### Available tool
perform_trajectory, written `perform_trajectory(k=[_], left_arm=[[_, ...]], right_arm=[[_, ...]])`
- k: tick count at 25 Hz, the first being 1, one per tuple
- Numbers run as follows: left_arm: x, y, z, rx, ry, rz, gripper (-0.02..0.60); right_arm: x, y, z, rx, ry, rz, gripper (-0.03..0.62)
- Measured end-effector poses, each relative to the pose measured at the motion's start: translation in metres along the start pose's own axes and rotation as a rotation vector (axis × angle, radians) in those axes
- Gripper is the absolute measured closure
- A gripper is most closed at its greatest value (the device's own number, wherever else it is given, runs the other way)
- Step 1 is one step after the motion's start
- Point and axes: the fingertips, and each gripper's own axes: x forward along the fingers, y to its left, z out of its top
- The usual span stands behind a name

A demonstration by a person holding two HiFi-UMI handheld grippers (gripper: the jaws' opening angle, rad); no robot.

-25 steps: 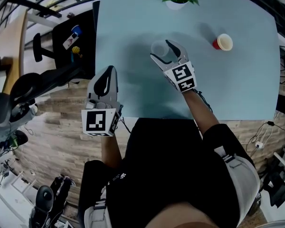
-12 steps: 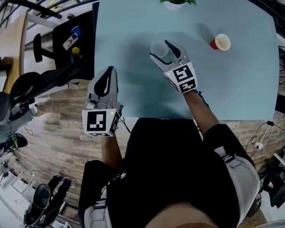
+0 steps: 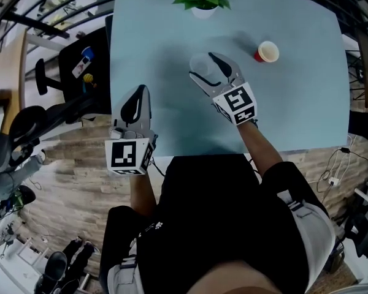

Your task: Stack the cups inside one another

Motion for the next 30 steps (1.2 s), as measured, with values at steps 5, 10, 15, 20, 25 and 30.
perform_trajectory(k=[5,10,15,20,25,30], left_arm=[[0.013,-0.017,0.007,0.006,-0.014,-0.029,0.586],[0.027,-0.036,0.017,0.009,-0.031,-0.060,0.586],[0.041,-0.058,0.023,0.012,-0.038,-0.089,0.586],[0.053,-0.077,0.020,0.013,-0.023,-0.104,0.586],[0.064,-0.091,0.022,0.014,-0.021,-0.106,0.586],[0.074,-0.099,0.022,0.016,-0.010,-0.101,0.586]], right_arm=[[-0.022,-0.012,0.012,-0.006,-0.023,-0.014,0.270],[-0.048,-0.034,0.022,-0.011,-0.039,-0.056,0.270],[-0.073,-0.061,0.028,-0.009,-0.056,-0.103,0.272],[-0.094,-0.088,0.030,-0.015,-0.066,-0.142,0.272],[-0.108,-0.117,0.033,-0.024,-0.075,-0.180,0.273],[-0.118,-0.144,0.034,-0.023,-0.084,-0.212,0.273]])
